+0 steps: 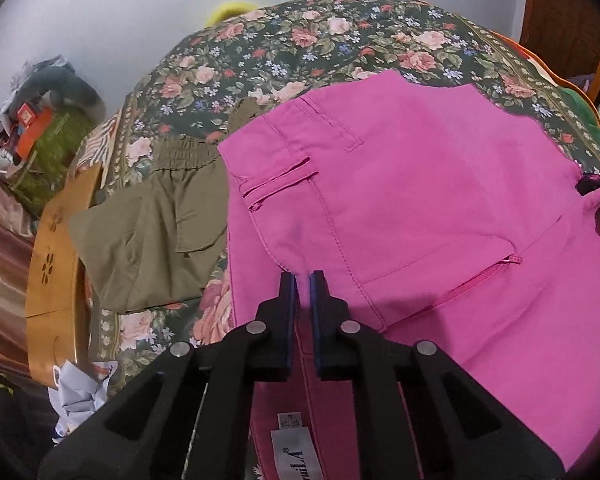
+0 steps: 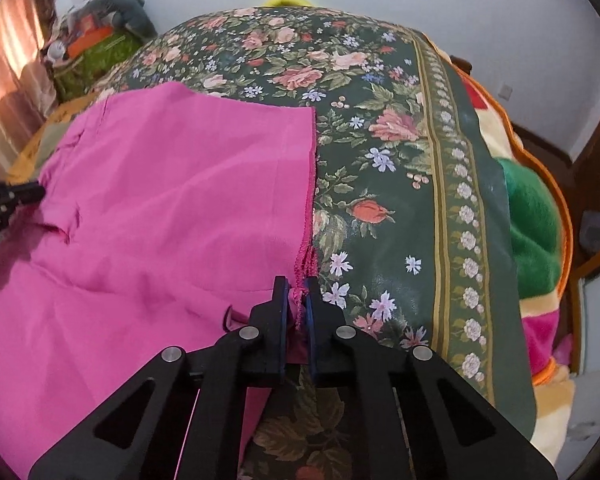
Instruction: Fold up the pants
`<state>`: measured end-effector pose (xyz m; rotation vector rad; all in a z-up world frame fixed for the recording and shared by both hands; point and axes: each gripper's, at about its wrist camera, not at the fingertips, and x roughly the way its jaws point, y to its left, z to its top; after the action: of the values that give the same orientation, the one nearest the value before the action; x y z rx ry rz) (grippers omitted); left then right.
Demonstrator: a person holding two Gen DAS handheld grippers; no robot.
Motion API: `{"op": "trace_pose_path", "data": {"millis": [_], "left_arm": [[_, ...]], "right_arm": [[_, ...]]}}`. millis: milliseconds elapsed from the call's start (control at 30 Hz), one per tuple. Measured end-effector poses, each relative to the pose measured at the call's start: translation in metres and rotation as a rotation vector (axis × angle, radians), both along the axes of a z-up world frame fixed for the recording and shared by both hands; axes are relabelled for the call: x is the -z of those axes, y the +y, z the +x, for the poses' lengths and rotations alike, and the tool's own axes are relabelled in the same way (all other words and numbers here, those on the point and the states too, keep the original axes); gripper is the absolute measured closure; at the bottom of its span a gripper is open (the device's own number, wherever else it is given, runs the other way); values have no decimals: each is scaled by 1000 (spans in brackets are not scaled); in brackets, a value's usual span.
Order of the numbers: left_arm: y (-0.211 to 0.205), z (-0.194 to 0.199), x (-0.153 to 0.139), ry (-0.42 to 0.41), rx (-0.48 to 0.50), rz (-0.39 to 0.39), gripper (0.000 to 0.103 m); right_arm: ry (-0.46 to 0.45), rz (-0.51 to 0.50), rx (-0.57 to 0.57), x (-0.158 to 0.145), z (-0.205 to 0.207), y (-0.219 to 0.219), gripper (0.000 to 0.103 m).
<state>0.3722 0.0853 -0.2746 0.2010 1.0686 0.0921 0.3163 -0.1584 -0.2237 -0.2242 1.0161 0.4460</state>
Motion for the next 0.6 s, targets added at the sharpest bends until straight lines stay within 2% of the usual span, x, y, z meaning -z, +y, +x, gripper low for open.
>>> {"op": "trace_pose_path", "data": {"millis": [167, 300, 433, 600], "left_arm": [[2, 3, 9, 43, -14, 7, 94], [-1, 4, 12, 47, -3, 24, 94], [3, 1, 7, 40, 16, -8, 93], [6, -5, -11, 15, 27, 10, 91]], "right_arm": [[-16, -21, 3, 2, 0, 1, 97], [-22, -39, 8, 0, -1, 3, 97], [-10, -18, 37, -5, -2, 0, 96], [-40, 11, 72, -27, -6, -6, 87]]}}
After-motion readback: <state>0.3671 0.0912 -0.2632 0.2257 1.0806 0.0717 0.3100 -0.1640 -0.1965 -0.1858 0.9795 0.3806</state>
